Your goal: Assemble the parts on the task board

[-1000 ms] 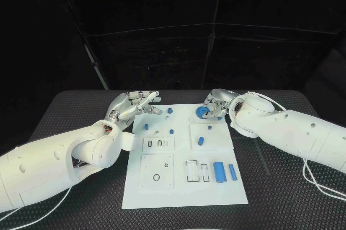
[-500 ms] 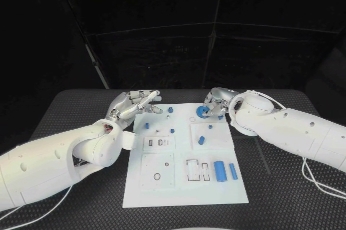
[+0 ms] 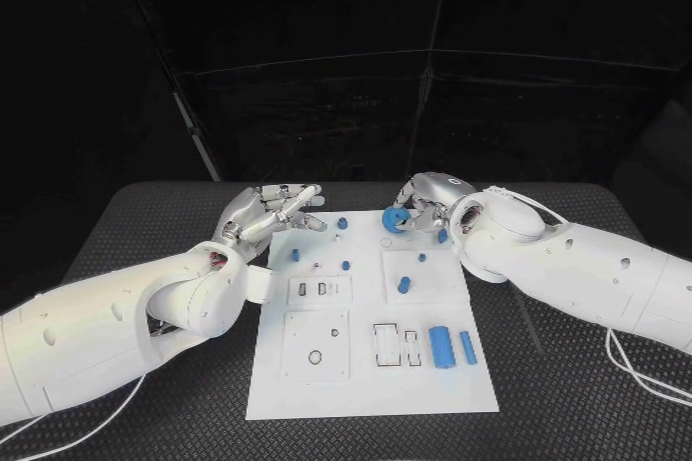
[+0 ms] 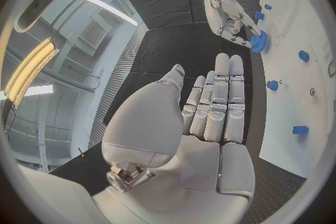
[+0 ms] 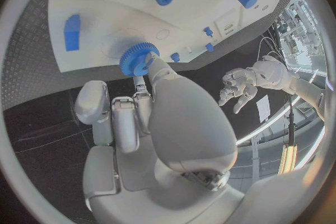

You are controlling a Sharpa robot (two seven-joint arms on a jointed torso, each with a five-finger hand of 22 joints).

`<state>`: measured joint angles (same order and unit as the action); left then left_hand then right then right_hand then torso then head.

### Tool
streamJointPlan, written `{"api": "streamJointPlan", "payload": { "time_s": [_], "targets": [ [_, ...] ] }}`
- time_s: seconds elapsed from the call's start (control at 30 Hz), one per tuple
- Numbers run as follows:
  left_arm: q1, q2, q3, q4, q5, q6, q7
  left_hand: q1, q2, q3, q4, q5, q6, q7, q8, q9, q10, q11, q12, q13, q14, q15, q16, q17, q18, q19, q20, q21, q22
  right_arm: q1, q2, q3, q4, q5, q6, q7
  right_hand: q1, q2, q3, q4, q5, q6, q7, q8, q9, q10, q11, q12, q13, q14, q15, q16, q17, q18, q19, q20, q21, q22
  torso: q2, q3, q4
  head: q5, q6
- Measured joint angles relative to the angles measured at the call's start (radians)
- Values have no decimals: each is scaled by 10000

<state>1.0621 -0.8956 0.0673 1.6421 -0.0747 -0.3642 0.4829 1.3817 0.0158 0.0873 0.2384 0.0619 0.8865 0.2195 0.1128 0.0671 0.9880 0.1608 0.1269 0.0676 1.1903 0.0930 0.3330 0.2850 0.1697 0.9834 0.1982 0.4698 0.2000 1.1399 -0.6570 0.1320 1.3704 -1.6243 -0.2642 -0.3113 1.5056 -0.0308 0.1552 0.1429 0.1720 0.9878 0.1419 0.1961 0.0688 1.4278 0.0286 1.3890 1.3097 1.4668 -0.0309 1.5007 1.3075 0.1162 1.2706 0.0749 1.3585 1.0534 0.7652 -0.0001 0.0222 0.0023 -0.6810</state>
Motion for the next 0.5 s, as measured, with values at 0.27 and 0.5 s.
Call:
{"api": "streamJointPlan", "payload": {
  "time_s": [0.27, 0.5],
  "targets": [
    [-1, -16, 0, 2, 0, 6, -3, 0, 0, 0, 0, 0, 0, 0, 0, 0, 0, 0, 0, 1, 0, 0, 0, -1, 0, -1, 1, 0, 0, 2, 415, 4, 505, -239, -443, 120, -4, -3, 117, -116, 1, 1, 1, -2, -409, 1, -1, 1, 6, -1, 0, 0, 0, 1, 36, -37, 1, 59, -6, -14, 18, 16, 27],
    [-2, -52, 0, 4, 0, 10, -4, 0, 0, 0, 0, 0, 0, 0, 0, 0, 0, 0, 0, 0, 0, 0, 0, -2, 0, -2, 2, 0, 0, 7, 1144, -61, 206, -398, -491, 164, -247, -163, 383, 7, 30, 3, 3, -70, -409, 1, -2, 0, -11, -1, 0, 0, -1, 2, 71, -1, 39, 117, 1, -25, 25, 72, 18]
  ]
}}
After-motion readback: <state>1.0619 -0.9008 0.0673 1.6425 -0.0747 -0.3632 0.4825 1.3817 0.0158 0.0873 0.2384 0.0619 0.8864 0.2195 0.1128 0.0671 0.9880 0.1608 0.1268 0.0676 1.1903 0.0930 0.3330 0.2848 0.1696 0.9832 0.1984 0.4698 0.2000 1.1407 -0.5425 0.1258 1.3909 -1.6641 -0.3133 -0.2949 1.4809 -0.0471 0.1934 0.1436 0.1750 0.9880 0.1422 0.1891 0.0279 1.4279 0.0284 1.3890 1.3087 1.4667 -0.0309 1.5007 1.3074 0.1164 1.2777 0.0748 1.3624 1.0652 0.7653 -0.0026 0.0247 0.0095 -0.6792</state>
